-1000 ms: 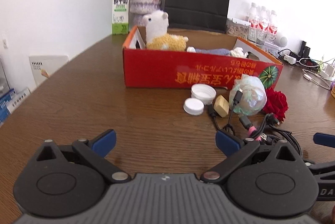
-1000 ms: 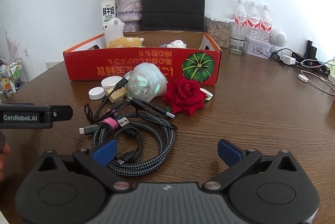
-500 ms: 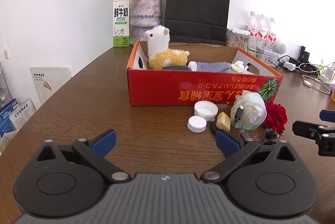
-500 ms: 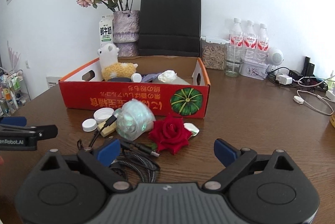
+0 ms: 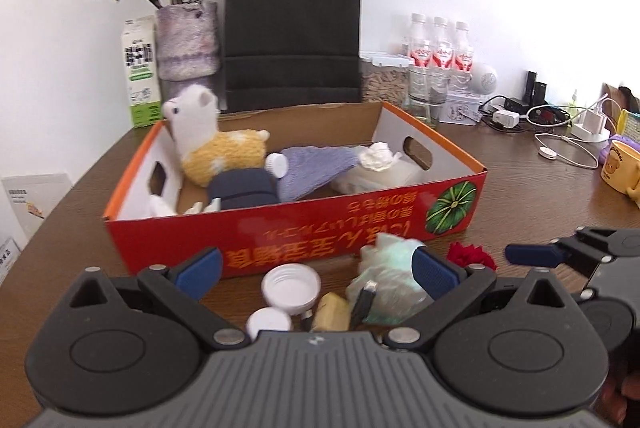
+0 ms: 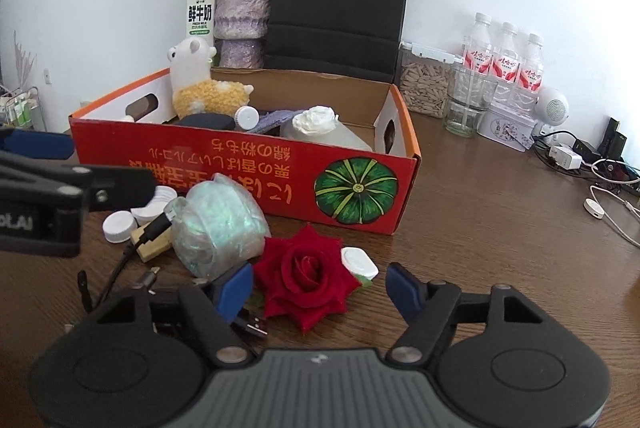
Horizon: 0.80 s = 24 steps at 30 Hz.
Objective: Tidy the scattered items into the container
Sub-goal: 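Grasp the clear plastic bag with left tool while right tool grasps the red rose, then lower the plastic bag into the box with left tool while right tool releases the rose inside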
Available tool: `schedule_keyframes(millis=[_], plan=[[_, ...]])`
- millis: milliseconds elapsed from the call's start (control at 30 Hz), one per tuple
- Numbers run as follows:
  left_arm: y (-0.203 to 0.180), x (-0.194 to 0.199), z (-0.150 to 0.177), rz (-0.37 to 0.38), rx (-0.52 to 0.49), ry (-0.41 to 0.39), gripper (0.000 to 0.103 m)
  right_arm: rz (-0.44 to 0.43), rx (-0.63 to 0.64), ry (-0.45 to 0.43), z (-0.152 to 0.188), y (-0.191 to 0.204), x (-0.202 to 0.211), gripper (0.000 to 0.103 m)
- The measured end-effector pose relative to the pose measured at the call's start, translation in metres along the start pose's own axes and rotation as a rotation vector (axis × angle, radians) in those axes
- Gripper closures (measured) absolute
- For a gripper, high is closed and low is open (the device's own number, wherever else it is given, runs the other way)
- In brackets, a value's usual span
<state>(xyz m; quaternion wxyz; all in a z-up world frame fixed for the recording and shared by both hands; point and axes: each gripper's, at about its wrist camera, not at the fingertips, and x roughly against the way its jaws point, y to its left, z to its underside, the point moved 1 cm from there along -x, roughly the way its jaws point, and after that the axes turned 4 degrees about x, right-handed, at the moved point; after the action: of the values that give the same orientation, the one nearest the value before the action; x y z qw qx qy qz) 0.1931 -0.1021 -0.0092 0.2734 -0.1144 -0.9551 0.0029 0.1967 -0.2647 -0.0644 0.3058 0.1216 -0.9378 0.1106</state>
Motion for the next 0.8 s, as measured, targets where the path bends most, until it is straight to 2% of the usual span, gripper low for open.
schedule_keyframes(millis=[33,67,133,200,267,333,367,433,800], plan=[[-0.003,-0.006,-0.001,0.012,0.003,0.012,0.0,-0.011,0.013,-0.001,0.0,0.0,-0.002,0.043],[-0.005,-0.012,-0.003,0.027,0.009,0.025,0.0,-0.026,0.033,0.001,-0.001,0.001,-0.004,0.055],[-0.009,-0.026,-0.007,0.067,0.018,0.06,0.0,-0.045,0.052,-0.003,-0.002,0.0,-0.007,0.056],[-0.013,-0.042,-0.009,0.091,0.02,0.107,0.0,-0.052,0.046,-0.013,-0.004,-0.004,-0.009,0.062],[-0.013,-0.052,-0.006,0.102,0.037,0.127,0.01,-0.055,0.015,-0.031,-0.004,-0.011,-0.008,0.066],[-0.01,-0.059,-0.003,0.139,0.061,0.158,0.041,-0.033,-0.008,-0.049,-0.003,-0.015,-0.007,0.067],[-0.008,-0.061,-0.001,0.168,0.077,0.176,0.05,-0.026,-0.013,-0.058,-0.003,-0.017,-0.006,0.067],[-0.005,-0.061,0.0,0.198,0.095,0.182,0.059,-0.033,-0.025,-0.07,-0.002,-0.018,-0.005,0.068],[0.013,-0.038,-0.006,0.234,0.197,0.07,0.062,-0.014,-0.038,-0.166,0.0,-0.014,0.01,0.069]])
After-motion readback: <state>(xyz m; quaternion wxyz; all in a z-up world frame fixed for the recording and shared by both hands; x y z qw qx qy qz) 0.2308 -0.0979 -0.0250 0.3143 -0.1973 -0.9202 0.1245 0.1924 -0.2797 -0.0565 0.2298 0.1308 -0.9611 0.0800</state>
